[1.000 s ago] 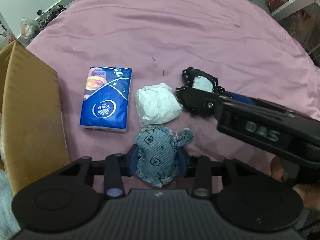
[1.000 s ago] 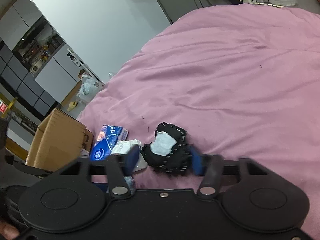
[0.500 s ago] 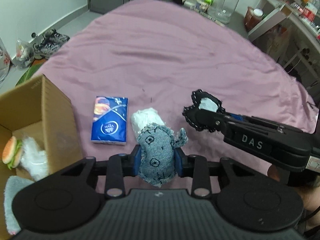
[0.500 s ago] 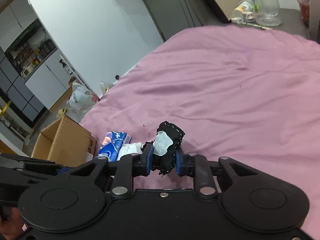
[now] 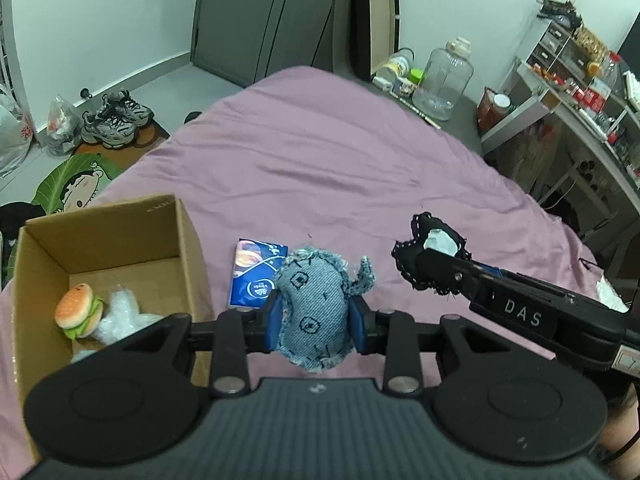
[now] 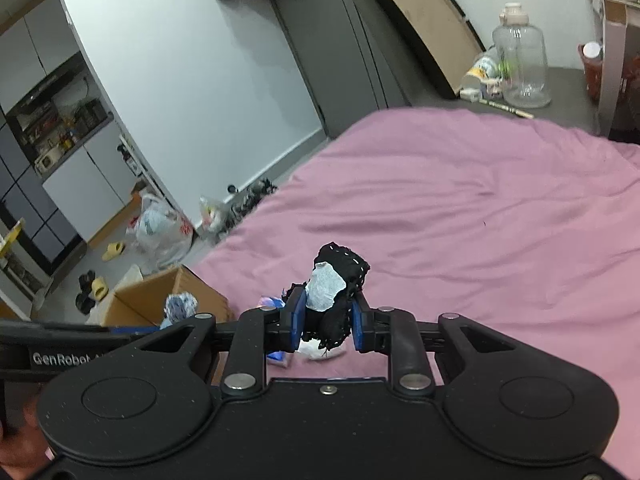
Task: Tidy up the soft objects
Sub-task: 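Carry the denim plush and lace item over the box with both tools, then open both tools to drop the denim plush and lace item into the box, then move the left tool to the blue tissue pack while the right tool approaches the white bag, then grasp the blue tissue pack with the left tool while the right tool grasps the white bag, then carry the tissue pack and white bag over the box with both tools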
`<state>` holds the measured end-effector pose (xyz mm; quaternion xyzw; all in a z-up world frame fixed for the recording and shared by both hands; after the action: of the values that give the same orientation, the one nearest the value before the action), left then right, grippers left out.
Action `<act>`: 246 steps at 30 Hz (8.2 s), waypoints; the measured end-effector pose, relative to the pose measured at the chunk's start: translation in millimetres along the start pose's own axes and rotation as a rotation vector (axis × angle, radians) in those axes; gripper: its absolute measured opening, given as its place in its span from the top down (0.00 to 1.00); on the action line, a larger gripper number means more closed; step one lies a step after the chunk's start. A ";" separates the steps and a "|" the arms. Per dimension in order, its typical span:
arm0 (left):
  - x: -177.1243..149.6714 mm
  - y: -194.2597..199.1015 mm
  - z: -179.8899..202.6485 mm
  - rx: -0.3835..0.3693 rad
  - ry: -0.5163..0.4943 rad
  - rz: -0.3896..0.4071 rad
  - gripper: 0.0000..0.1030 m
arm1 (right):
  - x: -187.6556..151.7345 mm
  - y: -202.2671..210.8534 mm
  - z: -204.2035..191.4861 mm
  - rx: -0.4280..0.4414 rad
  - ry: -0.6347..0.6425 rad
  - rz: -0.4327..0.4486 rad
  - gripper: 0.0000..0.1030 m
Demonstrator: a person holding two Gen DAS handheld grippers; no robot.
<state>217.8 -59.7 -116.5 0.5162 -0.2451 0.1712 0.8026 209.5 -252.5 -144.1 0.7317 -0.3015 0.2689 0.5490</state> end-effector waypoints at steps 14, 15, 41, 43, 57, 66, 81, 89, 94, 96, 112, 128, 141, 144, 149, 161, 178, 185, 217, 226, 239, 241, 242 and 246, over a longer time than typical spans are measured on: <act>-9.6 46.3 -31.7 0.006 0.013 0.111 0.68 | 5.8 15.9 -62.3 -0.017 0.048 0.042 0.77; -10.2 49.0 -35.1 0.013 0.009 0.119 0.68 | 5.7 17.9 -68.2 -0.012 0.052 0.045 0.77; -11.6 76.9 -157.5 0.076 0.138 0.197 0.67 | -2.6 -13.2 -170.9 0.074 0.193 0.008 0.75; -10.9 76.3 -164.0 0.076 0.152 0.200 0.67 | -0.5 -17.8 -175.7 0.078 0.195 0.001 0.75; -1.6 51.9 -165.3 0.085 0.164 0.177 0.66 | -3.1 -21.7 -163.8 0.090 0.197 -0.027 0.50; 11.2 44.4 -153.3 0.118 0.155 0.197 0.40 | 0.5 -17.0 -127.9 0.058 0.142 -0.017 0.44; 15.6 40.6 -117.1 0.164 0.167 0.200 0.34 | 3.4 -36.9 -62.1 0.022 0.011 -0.028 0.41; 22.0 30.7 -77.9 0.183 0.080 0.194 0.34 | 3.2 -50.6 -39.0 0.023 0.014 -0.045 0.41; 23.8 18.7 -65.8 0.209 0.071 0.168 0.35 | -2.9 -65.3 -43.4 0.025 0.138 -0.057 0.41; 24.2 13.3 -60.7 0.223 0.056 0.157 0.35 | -6.6 -71.5 -41.4 0.024 0.150 -0.067 0.41; 34.7 -22.9 -28.5 0.343 0.016 0.123 0.35 | -24.1 -101.8 -27.9 0.127 0.196 -0.140 0.37; 34.8 -64.7 3.9 0.374 -0.027 0.057 0.37 | -32.2 -109.3 -9.1 0.119 0.178 -0.248 0.57; 22.7 -107.2 7.5 0.354 -0.050 -0.037 0.38 | -19.8 -104.5 25.8 0.039 0.117 -0.267 0.57; 19.5 -115.8 5.5 0.352 -0.060 -0.049 0.38 | -19.7 -104.8 28.1 0.023 0.125 -0.258 0.56; 18.4 -128.6 3.3 0.354 -0.065 -0.065 0.38 | -19.6 -108.6 27.9 0.028 0.117 -0.255 0.55; 15.8 -161.5 -3.2 0.402 -0.085 -0.095 0.38 | -19.0 -112.8 30.5 0.033 0.120 -0.246 0.53; 8.1 -135.7 -1.1 0.234 0.004 -0.134 0.81 | -12.3 -70.8 41.4 -0.023 0.033 -0.199 0.57; 10.9 -90.4 9.9 0.156 -0.003 -0.076 0.81 | -5.3 -30.9 42.0 -0.082 0.022 -0.146 0.57; -2.1 73.1 -48.9 0.021 0.012 0.123 0.81 | -2.2 53.7 -90.6 -0.087 0.110 0.006 0.57; -16.3 106.0 -83.4 0.031 0.054 0.157 0.81 | -11.4 53.6 -136.2 -0.051 0.157 0.012 0.57; -38.8 122.7 -120.8 0.038 0.114 0.188 0.81 | -24.7 32.4 -180.7 -0.008 0.220 -0.039 0.57; -41.5 122.8 -126.7 0.034 0.130 0.185 0.81 | -30.9 30.3 -184.3 -0.012 0.225 -0.055 0.56; -42.8 123.2 -129.6 0.032 0.137 0.186 0.81 | -33.8 27.6 -184.7 -0.013 0.226 -0.070 0.55; -43.6 123.0 -138.7 0.024 0.154 0.189 0.81 | -42.0 23.5 -183.3 -0.030 0.223 -0.089 0.40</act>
<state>147.1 116.1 -97.8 0.4857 -0.2284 0.2882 0.7930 152.4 -74.5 -113.1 0.7014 -0.2097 0.3197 0.6015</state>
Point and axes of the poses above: each gripper's, at about its wrist camera, not at the fingertips, and y roughly against the way its jaws point, z to its right, x to its top, the point moved 1 cm from there along -y, roughly the way its jaws point, and after that the axes turned 6 degrees about -x, right-handed, at the moved point
